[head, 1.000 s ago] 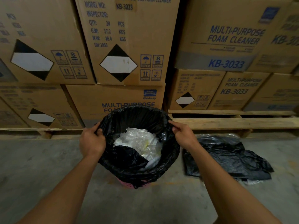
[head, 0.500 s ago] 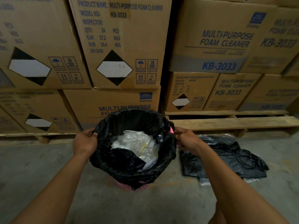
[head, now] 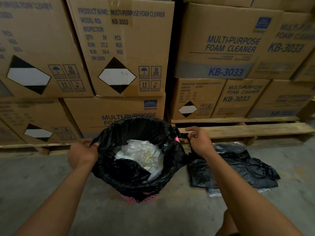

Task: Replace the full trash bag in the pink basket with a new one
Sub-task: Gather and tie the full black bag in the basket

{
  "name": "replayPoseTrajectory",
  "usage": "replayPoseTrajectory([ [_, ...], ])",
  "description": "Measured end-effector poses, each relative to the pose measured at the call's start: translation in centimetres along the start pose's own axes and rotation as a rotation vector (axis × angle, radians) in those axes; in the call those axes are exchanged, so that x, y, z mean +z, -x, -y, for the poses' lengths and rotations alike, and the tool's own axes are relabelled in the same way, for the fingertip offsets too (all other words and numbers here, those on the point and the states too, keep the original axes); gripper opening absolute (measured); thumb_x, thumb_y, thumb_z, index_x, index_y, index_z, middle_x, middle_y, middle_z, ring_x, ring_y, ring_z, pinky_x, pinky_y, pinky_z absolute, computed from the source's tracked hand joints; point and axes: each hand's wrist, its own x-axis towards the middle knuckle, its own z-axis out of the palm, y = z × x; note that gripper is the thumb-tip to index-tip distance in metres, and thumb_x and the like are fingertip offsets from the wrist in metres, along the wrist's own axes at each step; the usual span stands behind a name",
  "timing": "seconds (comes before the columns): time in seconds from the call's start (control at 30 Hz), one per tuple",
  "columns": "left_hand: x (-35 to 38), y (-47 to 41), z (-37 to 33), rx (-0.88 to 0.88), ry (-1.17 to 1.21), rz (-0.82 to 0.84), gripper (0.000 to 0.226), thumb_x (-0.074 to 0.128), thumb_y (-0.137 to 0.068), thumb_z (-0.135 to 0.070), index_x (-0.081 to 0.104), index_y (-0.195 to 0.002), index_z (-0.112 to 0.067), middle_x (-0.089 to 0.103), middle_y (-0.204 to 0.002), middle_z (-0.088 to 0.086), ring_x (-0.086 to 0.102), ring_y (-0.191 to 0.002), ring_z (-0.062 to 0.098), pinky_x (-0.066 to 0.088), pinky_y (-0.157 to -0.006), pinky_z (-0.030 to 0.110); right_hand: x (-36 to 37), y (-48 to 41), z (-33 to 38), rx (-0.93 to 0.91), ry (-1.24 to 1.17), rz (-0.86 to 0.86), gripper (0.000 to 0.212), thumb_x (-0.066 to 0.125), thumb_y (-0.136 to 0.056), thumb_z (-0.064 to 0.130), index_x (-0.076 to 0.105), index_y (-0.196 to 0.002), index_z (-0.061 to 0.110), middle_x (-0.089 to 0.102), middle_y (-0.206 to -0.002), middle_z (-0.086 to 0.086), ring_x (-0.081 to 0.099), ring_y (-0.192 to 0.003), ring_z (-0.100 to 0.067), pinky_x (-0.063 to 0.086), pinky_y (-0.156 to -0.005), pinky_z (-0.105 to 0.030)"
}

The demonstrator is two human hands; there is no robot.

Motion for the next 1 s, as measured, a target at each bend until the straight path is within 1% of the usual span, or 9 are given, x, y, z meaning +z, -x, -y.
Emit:
replayPoseTrajectory([
  [0.13,-0.7,-0.6,-0.8,0.076,0.091,0.038,0.018,0.073,-0.086,-0.029,0.075,-0.100,-0.017,0.075,-0.104,0.009,0.067,-0.101,0.032,0.051,-0.086,0.038,-0.3,0.0,1.4,-0.085,-0.013,-0.048,0.030,0.049,-0.102,0.005,0.064,-0.127,0.013,0.069,-0.098,-0.003,0.067,-0.104,-0.021,0.050,-0.079,-0.030],
  [0.3,-1.7,-0.8,-2.4,0.139,0.295,0.195,0.023,0.077,-0.084,-0.017,0.070,-0.105,-0.011,0.070,-0.099,0.008,0.063,-0.084,0.020,0.049,-0.077,0.029,-0.8,0.1,3.1,-0.064,0.125,-0.002,0.052,0.074,-0.090,0.011,0.056,-0.139,0.002,0.063,-0.134,-0.010,0.057,-0.126,-0.027,0.046,-0.099,-0.035],
  [0.4,-2.4,-1.6,-3.1,0.020,0.217,0.308,0.028,0.088,-0.071,-0.019,0.068,-0.087,-0.008,0.069,-0.096,0.005,0.066,-0.092,0.026,0.053,-0.091,0.039,-1.0,-0.4,3.2,-0.030,0.323,-0.048,0.024,0.073,-0.089,0.010,0.074,-0.112,0.002,0.073,-0.099,-0.008,0.066,-0.093,-0.020,0.050,-0.075,-0.028],
  [0.47,-3.1,-1.6,-3.5,0.012,0.068,0.374,0.031,0.088,-0.071,-0.021,0.062,-0.064,-0.006,0.068,-0.074,0.008,0.067,-0.083,0.030,0.053,-0.084,0.041,-1.1,-0.4,3.2,-0.033,0.378,-0.072,0.010,0.070,-0.091,0.010,0.077,-0.088,0.004,0.067,-0.076,-0.004,0.059,-0.071,-0.013,0.041,-0.060,-0.024],
  [0.53,-3.5,-1.2,-3.8,0.022,-0.034,0.436,0.043,0.081,-0.080,-0.021,0.054,-0.050,-0.006,0.056,-0.051,0.008,0.064,-0.073,0.027,0.049,-0.074,0.040,-0.9,-0.5,3.1,-0.047,0.357,-0.087,0.017,0.067,-0.095,0.014,0.075,-0.082,0.005,0.068,-0.076,-0.006,0.060,-0.073,-0.017,0.044,-0.063,-0.027],
  [0.63,-3.7,-0.8,-4.0,0.095,-0.095,0.459,0.036,0.067,-0.091,-0.024,0.059,-0.064,-0.002,0.062,-0.074,0.014,0.062,-0.087,0.034,0.042,-0.073,0.036,-0.4,-0.2,3.1,-0.055,0.251,-0.107,0.022,0.062,-0.099,0.021,0.068,-0.083,0.007,0.068,-0.085,-0.005,0.060,-0.084,-0.021,0.045,-0.073,-0.032],
  [0.7,-3.5,-0.9,-3.7,0.187,-0.049,0.423,0.031,0.062,-0.093,-0.025,0.064,-0.078,0.002,0.066,-0.086,0.019,0.061,-0.087,0.034,0.041,-0.073,0.035,0.0,0.0,3.3,-0.067,0.186,-0.111,0.023,0.059,-0.101,0.025,0.062,-0.082,0.012,0.063,-0.078,-0.003,0.056,-0.078,-0.021,0.042,-0.070,-0.030],
  [0.8,-3.2,-0.9,-3.5,0.238,0.023,0.409,0.027,0.067,-0.090,-0.026,0.060,-0.068,-0.012,0.058,-0.069,0.007,0.059,-0.083,0.033,0.043,-0.077,0.038,0.4,0.3,3.6,-0.084,0.100,-0.116,0.033,0.053,-0.104,0.028,0.059,-0.077,0.010,0.054,-0.064,-0.002,0.051,-0.062,-0.018,0.034,-0.053,-0.030],
  [1.0,-3.7,0.3,-3.7,0.383,0.045,0.175,0.017,0.070,-0.088,-0.031,0.067,-0.077,-0.019,0.065,-0.066,-0.004,0.063,-0.073,0.023,0.041,-0.071,0.029,1.0,1.0,4.8,-0.155,-0.005,-0.146,0.037,0.050,-0.104,0.034,0.053,-0.073,0.013,0.050,-0.062,-0.002,0.047,-0.059,-0.013,0.033,-0.054,-0.029],
])
